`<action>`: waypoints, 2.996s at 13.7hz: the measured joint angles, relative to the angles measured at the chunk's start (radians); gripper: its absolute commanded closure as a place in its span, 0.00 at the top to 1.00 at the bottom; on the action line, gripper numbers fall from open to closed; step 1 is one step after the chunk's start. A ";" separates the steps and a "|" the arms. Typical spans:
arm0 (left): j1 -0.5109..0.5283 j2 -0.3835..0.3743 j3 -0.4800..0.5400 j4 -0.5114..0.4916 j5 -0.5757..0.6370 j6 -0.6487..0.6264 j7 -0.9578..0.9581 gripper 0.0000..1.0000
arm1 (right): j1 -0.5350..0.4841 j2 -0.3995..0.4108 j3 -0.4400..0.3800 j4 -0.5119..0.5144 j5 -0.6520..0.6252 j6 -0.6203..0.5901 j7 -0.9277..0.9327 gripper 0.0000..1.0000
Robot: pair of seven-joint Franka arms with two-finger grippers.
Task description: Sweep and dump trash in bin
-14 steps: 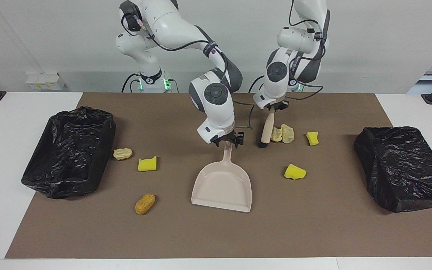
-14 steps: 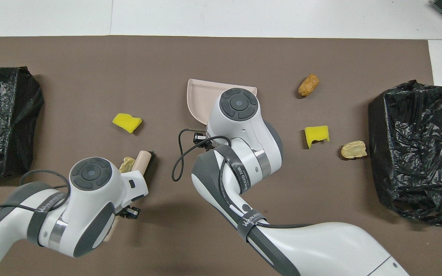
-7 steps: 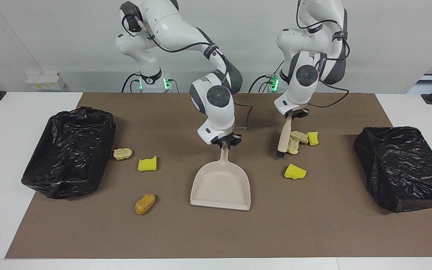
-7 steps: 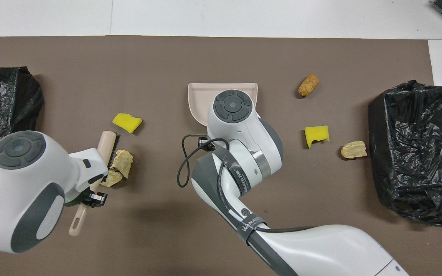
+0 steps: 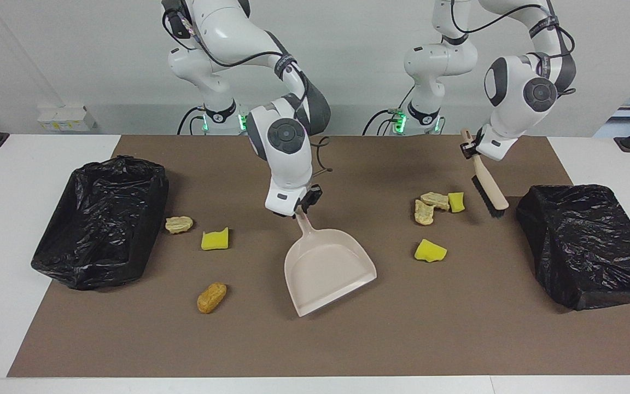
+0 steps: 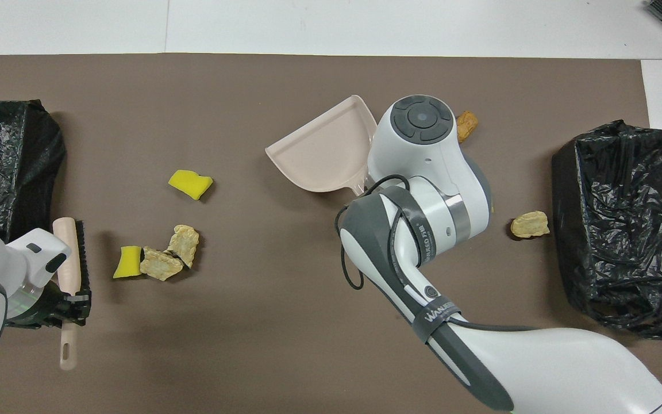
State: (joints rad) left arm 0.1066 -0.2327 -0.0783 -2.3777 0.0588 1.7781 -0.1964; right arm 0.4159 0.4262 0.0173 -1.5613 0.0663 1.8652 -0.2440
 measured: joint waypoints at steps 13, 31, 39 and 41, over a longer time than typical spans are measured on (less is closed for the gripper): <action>-0.267 0.104 -0.037 -0.060 -0.050 0.191 -0.347 0.00 | 0.010 -0.037 0.005 -0.053 -0.295 -0.055 -0.924 0.00; -0.700 0.257 -0.048 0.161 -0.328 0.355 -0.357 0.00 | 0.038 -0.040 0.008 -0.135 -0.290 0.024 -0.806 0.00; -0.600 0.258 -0.010 0.270 -0.248 0.256 -0.324 0.00 | 0.036 -0.045 0.008 -0.144 -0.289 0.036 -0.804 0.00; -0.508 0.262 -0.005 0.297 -0.199 0.202 -0.241 0.00 | 0.035 -0.045 0.007 -0.145 -0.271 0.048 -0.790 0.00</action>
State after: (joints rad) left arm -0.4018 0.0296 -0.0830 -2.0808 -0.1405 1.9799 -0.4373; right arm 0.4514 0.3809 0.0247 -1.7063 -0.2050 1.9132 -1.0343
